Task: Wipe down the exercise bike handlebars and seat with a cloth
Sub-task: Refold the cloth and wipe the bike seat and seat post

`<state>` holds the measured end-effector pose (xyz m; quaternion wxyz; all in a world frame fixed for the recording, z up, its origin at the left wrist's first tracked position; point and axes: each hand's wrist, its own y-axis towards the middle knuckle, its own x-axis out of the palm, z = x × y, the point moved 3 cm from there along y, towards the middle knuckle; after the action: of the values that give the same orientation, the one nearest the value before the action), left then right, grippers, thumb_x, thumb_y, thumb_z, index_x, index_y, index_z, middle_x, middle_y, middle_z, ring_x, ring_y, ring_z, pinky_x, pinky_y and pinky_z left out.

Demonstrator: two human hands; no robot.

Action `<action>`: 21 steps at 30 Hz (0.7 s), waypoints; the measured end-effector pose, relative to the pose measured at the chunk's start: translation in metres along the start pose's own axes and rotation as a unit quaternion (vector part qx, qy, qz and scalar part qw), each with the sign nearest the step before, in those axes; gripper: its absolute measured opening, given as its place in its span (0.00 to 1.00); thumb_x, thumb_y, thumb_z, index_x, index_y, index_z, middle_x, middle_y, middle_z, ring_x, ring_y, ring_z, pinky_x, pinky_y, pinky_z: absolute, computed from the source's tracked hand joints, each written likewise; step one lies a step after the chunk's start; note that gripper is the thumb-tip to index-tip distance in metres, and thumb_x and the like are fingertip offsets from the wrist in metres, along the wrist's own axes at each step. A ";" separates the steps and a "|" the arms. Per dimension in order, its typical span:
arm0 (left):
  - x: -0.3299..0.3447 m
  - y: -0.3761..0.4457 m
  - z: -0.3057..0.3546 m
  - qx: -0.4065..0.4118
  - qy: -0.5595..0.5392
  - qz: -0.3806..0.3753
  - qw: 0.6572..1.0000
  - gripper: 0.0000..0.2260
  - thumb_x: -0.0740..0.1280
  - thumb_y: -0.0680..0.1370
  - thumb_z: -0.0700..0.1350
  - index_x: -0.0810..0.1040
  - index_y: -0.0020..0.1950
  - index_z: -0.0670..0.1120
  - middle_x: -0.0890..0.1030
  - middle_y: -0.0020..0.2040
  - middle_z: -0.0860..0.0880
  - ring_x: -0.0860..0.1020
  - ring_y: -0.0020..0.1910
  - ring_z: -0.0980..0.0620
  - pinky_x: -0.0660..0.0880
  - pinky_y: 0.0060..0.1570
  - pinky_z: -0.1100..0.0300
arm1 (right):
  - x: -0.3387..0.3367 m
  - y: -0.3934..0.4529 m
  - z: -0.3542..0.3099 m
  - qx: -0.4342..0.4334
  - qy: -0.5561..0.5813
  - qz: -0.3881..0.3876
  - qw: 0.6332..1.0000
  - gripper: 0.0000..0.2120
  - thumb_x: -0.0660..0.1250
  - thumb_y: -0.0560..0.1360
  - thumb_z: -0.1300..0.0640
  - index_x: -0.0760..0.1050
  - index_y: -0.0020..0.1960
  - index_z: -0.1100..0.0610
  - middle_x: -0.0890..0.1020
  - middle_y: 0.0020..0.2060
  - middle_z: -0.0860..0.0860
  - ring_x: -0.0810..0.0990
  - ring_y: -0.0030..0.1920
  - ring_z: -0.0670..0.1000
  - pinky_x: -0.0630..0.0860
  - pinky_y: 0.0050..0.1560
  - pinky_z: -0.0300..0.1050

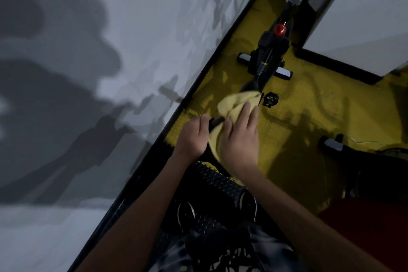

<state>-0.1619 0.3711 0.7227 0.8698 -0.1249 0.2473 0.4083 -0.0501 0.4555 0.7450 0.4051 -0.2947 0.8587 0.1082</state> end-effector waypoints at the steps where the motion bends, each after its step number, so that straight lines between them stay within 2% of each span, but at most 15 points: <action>1: 0.000 0.000 0.000 -0.014 0.010 -0.003 1.000 0.20 0.56 0.86 0.45 0.70 0.33 0.50 0.74 0.29 0.53 0.74 0.29 0.56 0.62 0.32 0.60 | 0.000 -0.023 0.004 -0.015 -0.027 -0.009 0.999 0.31 0.49 0.84 0.42 0.49 0.83 0.56 0.50 0.82 0.57 0.66 0.74 0.64 0.67 0.69 0.57; 3: 0.001 0.001 0.000 -0.020 0.011 -0.003 1.000 0.20 0.56 0.86 0.46 0.74 0.35 0.49 0.77 0.32 0.51 0.77 0.32 0.53 0.66 0.33 0.63 | 0.002 -0.050 0.015 -0.028 -0.053 -0.025 0.998 0.33 0.48 0.82 0.40 0.52 0.83 0.54 0.51 0.82 0.54 0.64 0.74 0.62 0.66 0.71 0.59; 5: 0.002 0.001 -0.002 -0.009 0.003 -0.003 1.000 0.18 0.57 0.86 0.46 0.79 0.40 0.44 0.81 0.35 0.48 0.79 0.36 0.51 0.71 0.36 0.58 | 0.003 -0.052 0.020 -0.032 -0.061 -0.035 0.997 0.33 0.49 0.82 0.39 0.53 0.82 0.53 0.51 0.82 0.53 0.63 0.75 0.62 0.65 0.72 0.59; 8: 0.001 0.002 -0.003 0.008 -0.006 0.003 1.000 0.19 0.57 0.86 0.44 0.72 0.35 0.49 0.76 0.30 0.53 0.76 0.31 0.53 0.65 0.32 0.59 | 0.003 -0.017 0.011 -0.041 -0.034 -0.025 0.998 0.31 0.51 0.84 0.42 0.51 0.82 0.53 0.48 0.82 0.55 0.62 0.76 0.63 0.64 0.72 0.58; 11: 0.000 0.001 0.000 0.041 -0.012 0.017 0.999 0.19 0.58 0.85 0.41 0.69 0.34 0.48 0.68 0.26 0.55 0.69 0.26 0.56 0.59 0.30 0.58 | 0.001 0.040 0.002 -0.018 0.035 0.001 0.999 0.31 0.51 0.85 0.43 0.47 0.83 0.53 0.44 0.82 0.57 0.58 0.77 0.65 0.62 0.74 0.58; 13: -0.001 0.000 0.001 0.034 -0.019 0.017 0.999 0.21 0.59 0.85 0.39 0.65 0.32 0.52 0.64 0.23 0.55 0.67 0.24 0.54 0.58 0.29 0.61 | 0.000 0.071 0.000 0.004 0.059 0.025 0.998 0.30 0.52 0.85 0.45 0.49 0.82 0.55 0.47 0.82 0.59 0.59 0.76 0.67 0.63 0.72 0.59; 16: -0.002 -0.001 0.002 0.020 -0.017 0.007 1.000 0.20 0.59 0.85 0.41 0.70 0.33 0.51 0.69 0.23 0.50 0.71 0.26 0.54 0.59 0.28 0.64 | 0.002 0.084 -0.003 0.010 0.048 0.045 0.998 0.29 0.52 0.85 0.46 0.52 0.82 0.56 0.50 0.82 0.59 0.61 0.76 0.67 0.64 0.72 0.59; 17: -0.002 -0.001 0.002 0.005 -0.019 0.007 1.000 0.20 0.58 0.85 0.43 0.70 0.33 0.49 0.69 0.25 0.47 0.70 0.25 0.54 0.60 0.28 0.62 | 0.003 0.077 -0.003 0.001 0.035 0.043 0.998 0.29 0.51 0.85 0.46 0.50 0.82 0.56 0.49 0.82 0.59 0.59 0.77 0.66 0.63 0.74 0.59; 19: -0.001 -0.003 0.002 -0.032 -0.019 0.004 0.999 0.22 0.57 0.86 0.46 0.66 0.31 0.48 0.70 0.25 0.49 0.69 0.25 0.54 0.64 0.29 0.53 | 0.008 0.046 -0.001 -0.030 -0.015 0.024 0.999 0.30 0.49 0.85 0.45 0.48 0.83 0.57 0.46 0.82 0.58 0.55 0.79 0.65 0.59 0.77 0.58; 21: -0.001 -0.003 0.003 -0.063 -0.001 -0.004 0.998 0.22 0.55 0.86 0.50 0.70 0.33 0.45 0.77 0.31 0.48 0.76 0.31 0.49 0.72 0.35 0.47 | 0.010 0.000 0.002 -0.065 -0.084 0.003 0.994 0.30 0.48 0.85 0.44 0.50 0.83 0.56 0.47 0.82 0.56 0.51 0.80 0.63 0.55 0.79 0.58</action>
<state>-0.1592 0.3692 0.7259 0.8623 -0.1801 0.2195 0.4195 -0.0540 0.4522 0.7358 0.4552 -0.3080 0.8136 0.1895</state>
